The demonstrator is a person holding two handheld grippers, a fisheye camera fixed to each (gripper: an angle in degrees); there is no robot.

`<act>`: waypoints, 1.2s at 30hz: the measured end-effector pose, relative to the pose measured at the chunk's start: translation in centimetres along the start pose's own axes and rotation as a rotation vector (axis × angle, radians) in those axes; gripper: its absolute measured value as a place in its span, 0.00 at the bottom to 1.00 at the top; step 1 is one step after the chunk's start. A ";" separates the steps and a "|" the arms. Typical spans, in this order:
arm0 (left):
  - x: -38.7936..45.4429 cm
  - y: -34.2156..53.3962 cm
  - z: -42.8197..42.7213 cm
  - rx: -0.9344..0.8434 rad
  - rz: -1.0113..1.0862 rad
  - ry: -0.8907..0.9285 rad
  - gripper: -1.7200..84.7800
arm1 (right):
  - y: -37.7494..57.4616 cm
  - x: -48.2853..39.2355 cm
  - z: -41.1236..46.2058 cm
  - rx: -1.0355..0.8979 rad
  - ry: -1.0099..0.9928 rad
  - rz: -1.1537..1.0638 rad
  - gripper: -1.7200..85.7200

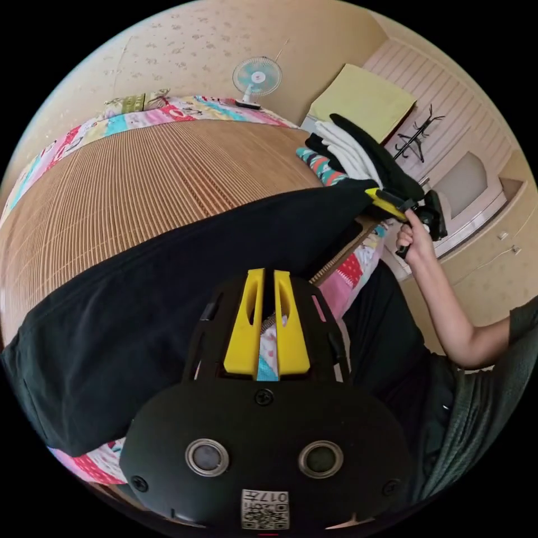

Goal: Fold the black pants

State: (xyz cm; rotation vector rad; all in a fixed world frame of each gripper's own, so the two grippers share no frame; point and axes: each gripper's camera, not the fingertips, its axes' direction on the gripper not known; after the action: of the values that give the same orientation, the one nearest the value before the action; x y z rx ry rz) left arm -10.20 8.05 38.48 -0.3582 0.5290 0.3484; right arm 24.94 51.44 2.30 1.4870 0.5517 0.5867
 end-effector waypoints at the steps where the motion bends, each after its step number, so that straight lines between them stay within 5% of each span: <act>1: -0.5 1.0 -1.2 0.030 -0.025 -0.014 0.07 | 0.5 2.1 0.5 -0.032 0.028 0.041 0.03; 3: -4.1 5.4 -6.5 0.157 -0.187 -0.100 0.07 | 1.3 5.6 2.3 -0.118 0.116 0.102 0.03; 6: -11.4 12.1 -14.3 0.343 -0.516 -0.302 0.09 | 2.6 8.9 1.0 -0.043 -0.092 0.123 0.03; 12: -26.5 24.2 -25.4 0.564 -1.049 -0.511 0.21 | 2.9 9.8 -1.9 0.017 -0.119 0.149 0.05; 21: -33.9 26.7 -25.3 0.587 -1.137 -0.342 0.12 | 3.4 11.6 -4.9 0.082 -0.154 0.262 0.05; 29: -17.9 14.1 -26.6 0.710 -0.592 -0.468 0.08 | 3.5 10.4 -6.5 0.147 -0.216 0.226 0.05; 36: -1.2 7.2 -10.8 0.504 -0.056 -0.468 0.09 | 4.8 9.4 -5.4 0.171 -0.297 0.213 0.05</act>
State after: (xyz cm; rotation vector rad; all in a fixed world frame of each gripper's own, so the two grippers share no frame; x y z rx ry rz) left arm -18.70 9.60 28.74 0.1967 0.1334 0.2233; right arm 28.22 61.71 7.14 1.7720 0.2171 0.4792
